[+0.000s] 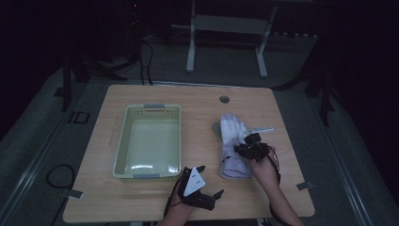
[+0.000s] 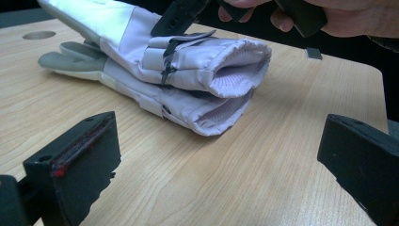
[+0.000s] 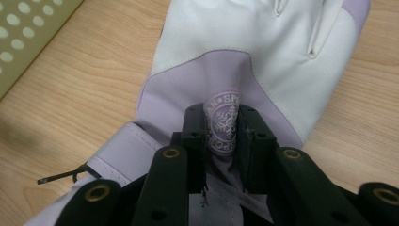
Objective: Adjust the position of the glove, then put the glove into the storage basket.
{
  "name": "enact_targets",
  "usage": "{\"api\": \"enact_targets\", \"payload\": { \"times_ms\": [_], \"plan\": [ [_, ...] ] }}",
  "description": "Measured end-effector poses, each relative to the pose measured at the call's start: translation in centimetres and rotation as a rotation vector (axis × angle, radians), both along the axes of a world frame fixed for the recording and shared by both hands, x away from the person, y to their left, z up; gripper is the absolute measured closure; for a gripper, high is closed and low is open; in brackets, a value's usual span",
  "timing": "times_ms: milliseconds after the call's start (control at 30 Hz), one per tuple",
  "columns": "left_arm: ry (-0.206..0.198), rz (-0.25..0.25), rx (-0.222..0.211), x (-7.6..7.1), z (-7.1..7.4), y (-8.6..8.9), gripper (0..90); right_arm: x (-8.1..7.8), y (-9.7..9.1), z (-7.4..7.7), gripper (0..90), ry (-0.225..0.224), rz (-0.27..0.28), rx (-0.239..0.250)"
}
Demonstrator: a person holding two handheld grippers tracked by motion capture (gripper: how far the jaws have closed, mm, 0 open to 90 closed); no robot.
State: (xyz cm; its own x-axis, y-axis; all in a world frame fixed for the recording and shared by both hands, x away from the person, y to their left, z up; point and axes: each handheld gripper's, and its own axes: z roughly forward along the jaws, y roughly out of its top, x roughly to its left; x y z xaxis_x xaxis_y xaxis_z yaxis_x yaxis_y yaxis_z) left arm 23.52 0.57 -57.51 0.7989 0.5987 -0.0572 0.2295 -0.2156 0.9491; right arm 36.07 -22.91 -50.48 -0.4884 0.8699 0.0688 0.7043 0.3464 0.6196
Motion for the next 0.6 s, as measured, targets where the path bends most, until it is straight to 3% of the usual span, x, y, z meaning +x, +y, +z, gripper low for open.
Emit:
{"api": "enact_targets", "payload": {
  "times_ms": [233,333,467,533,600],
  "plan": [
    [0.001,0.008,-0.002,0.0,0.0,0.0,0.1,0.0,-0.4,0.3,66.4,-0.016,0.054,0.025],
    [-0.011,0.029,0.001,0.0,0.0,0.1,0.1,-0.3,-0.9,1.1,47.9,-0.030,0.104,0.056],
    [0.015,0.042,-0.030,0.2,0.4,0.1,0.1,-0.8,-2.5,2.4,33.2,-0.072,0.131,0.121],
    [0.029,0.015,-0.060,0.3,1.3,0.1,0.1,-1.0,-3.6,3.1,22.3,-0.095,0.140,0.164],
    [0.046,-0.023,-0.055,0.5,2.5,-0.2,0.1,-1.1,-4.5,3.6,19.4,-0.130,0.162,0.203]
  ]
}}
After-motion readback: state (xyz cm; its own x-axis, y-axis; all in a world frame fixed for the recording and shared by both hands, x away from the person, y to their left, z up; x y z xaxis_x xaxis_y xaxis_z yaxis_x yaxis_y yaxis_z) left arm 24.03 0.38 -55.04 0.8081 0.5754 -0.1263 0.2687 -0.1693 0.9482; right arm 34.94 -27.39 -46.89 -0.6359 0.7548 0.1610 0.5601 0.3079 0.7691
